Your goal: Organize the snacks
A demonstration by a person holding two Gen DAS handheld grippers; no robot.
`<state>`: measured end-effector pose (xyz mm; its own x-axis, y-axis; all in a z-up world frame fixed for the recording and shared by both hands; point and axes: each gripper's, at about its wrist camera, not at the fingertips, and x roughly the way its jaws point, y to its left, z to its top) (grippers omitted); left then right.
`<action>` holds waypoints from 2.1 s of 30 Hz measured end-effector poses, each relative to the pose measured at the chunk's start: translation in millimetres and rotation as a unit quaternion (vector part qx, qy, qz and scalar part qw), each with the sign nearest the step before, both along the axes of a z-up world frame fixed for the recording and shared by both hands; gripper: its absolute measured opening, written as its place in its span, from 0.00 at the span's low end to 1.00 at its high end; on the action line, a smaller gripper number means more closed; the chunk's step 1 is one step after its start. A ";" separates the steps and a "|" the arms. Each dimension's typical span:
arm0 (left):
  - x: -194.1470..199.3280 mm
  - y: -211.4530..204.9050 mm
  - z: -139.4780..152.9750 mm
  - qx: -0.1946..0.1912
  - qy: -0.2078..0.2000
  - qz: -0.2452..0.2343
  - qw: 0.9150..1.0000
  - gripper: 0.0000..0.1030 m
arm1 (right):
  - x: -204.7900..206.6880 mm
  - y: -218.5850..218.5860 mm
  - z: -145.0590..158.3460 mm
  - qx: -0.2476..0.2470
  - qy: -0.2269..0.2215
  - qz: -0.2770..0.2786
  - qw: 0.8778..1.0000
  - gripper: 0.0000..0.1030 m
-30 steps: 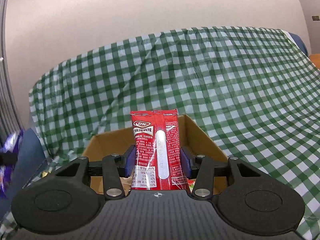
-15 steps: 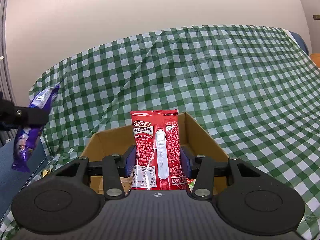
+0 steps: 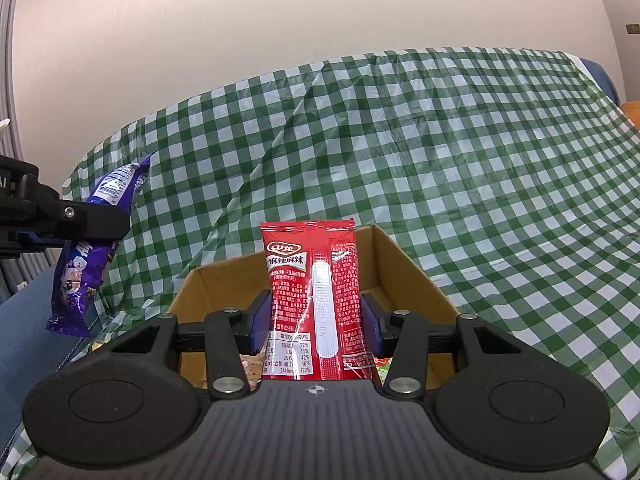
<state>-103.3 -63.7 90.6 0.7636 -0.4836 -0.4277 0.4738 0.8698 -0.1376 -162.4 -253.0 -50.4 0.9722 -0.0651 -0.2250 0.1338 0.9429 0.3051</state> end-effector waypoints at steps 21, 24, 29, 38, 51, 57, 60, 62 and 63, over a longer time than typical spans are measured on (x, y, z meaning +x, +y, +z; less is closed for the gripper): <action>-7.2 3.3 -7.2 0.089 0.037 0.077 0.992 0.47 | -5.4 7.0 1.7 0.013 0.007 0.014 1.000 0.65; -7.9 13.8 -9.1 0.105 0.056 0.095 0.988 0.47 | -7.8 12.6 2.6 0.001 0.005 0.017 1.000 0.65; -5.5 39.2 -21.9 0.129 0.125 0.131 0.975 0.46 | -11.7 20.1 4.1 -0.017 0.010 0.021 1.000 0.65; -10.3 102.6 -58.7 0.116 0.188 0.157 0.963 0.46 | -18.3 39.8 8.9 -0.050 0.020 0.035 0.998 0.65; 1.6 159.6 -86.6 0.094 0.217 0.170 0.957 0.42 | -9.1 91.2 21.4 -0.115 0.031 0.061 0.991 0.65; 21.9 231.0 -98.8 0.015 0.152 0.155 0.976 0.06 | -8.0 109.1 32.4 -0.113 0.021 0.084 0.990 0.35; 33.5 268.8 -120.1 -0.004 0.149 0.163 0.975 0.06 | -8.6 115.0 37.9 -0.106 0.013 0.097 0.990 0.29; 37.2 279.3 -140.2 0.004 0.156 0.164 0.974 0.07 | -7.5 120.1 40.9 -0.105 0.011 0.106 0.989 0.29; 45.6 283.6 -147.9 -0.002 0.190 0.162 0.968 0.07 | -6.9 123.5 41.9 -0.106 0.011 0.112 0.988 0.29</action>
<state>-57.7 219.9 -57.2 0.6632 -0.2466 -0.7067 0.0900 0.9636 -0.2518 -169.3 -129.5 -8.5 0.9623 0.1031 -0.2515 -0.0811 0.9920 0.0963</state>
